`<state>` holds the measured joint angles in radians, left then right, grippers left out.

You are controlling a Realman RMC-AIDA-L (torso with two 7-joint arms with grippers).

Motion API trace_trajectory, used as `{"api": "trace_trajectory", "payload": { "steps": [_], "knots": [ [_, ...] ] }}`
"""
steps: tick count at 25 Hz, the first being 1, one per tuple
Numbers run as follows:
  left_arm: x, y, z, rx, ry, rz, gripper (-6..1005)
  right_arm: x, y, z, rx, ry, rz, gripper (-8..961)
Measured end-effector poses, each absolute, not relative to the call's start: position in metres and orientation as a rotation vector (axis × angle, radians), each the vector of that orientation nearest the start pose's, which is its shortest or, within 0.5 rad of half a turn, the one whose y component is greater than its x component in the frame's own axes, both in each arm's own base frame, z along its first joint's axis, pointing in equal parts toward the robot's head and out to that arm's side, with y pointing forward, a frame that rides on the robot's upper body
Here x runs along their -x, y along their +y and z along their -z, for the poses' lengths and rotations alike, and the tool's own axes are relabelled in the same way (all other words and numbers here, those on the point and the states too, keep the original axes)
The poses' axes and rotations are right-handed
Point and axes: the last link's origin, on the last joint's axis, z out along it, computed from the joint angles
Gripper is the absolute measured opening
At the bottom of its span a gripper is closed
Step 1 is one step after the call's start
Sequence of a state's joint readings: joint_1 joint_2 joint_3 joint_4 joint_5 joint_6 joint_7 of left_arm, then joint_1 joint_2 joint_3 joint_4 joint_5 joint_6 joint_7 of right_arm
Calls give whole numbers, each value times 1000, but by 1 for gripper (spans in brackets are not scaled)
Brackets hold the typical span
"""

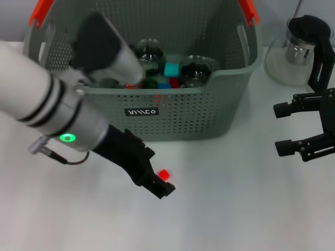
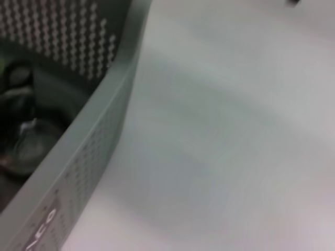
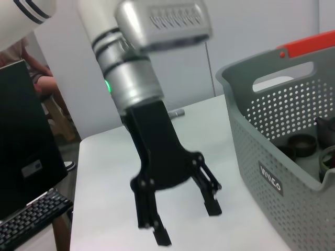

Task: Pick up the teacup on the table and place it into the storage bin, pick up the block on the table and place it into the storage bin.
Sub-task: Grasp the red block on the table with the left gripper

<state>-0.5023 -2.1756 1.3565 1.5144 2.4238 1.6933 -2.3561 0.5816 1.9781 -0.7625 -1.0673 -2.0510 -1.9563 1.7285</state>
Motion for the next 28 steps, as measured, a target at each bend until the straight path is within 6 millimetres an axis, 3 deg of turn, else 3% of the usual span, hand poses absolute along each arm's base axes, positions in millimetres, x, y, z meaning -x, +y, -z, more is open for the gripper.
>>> {"api": "trace_trajectory", "payload": {
  "steps": [9, 20, 28],
  "knots": [
    [139, 319, 60, 2780, -688, -583, 958, -205, 329, -84, 3031, 454, -467, 944],
    [135, 329, 81, 2692, -745, -568, 933, -205, 329, -84, 3032, 435, -465, 945],
    [131, 326, 95, 2684, -728, -590, 913, -205, 329, -84, 3034, 419, -462, 945]
  ]
}}
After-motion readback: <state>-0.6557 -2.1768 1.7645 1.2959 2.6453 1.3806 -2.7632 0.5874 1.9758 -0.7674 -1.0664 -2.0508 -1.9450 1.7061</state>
